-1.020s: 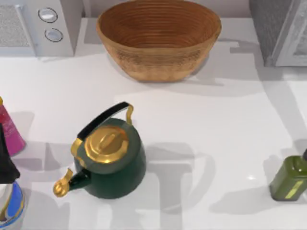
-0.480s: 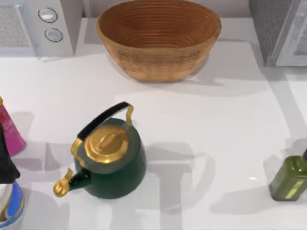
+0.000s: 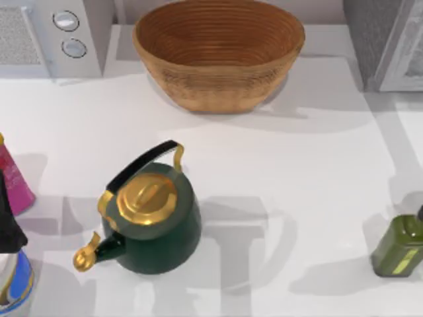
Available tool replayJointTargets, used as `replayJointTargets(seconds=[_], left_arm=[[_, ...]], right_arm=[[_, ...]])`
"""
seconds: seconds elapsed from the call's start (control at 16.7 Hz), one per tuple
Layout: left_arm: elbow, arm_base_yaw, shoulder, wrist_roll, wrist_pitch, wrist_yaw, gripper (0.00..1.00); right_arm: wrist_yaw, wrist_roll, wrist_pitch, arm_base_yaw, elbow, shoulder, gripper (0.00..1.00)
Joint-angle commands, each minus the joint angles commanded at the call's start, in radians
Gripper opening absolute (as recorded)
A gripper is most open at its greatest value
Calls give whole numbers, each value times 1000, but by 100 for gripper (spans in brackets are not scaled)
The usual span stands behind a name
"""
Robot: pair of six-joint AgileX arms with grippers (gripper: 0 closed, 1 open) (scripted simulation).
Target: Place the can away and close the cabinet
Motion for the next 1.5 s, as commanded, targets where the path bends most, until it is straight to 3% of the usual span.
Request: replayJointTargets(seconds=[0.06, 0.84, 1.5], left_arm=[[0, 0, 0, 0, 0, 0, 100], [0, 0, 0, 0, 0, 0, 100], [0, 0, 0, 0, 0, 0, 100]], right_arm=[[0, 0, 0, 0, 0, 0, 0], [0, 0, 0, 0, 0, 0, 98], [0, -1, 0, 1, -10, -7, 100]])
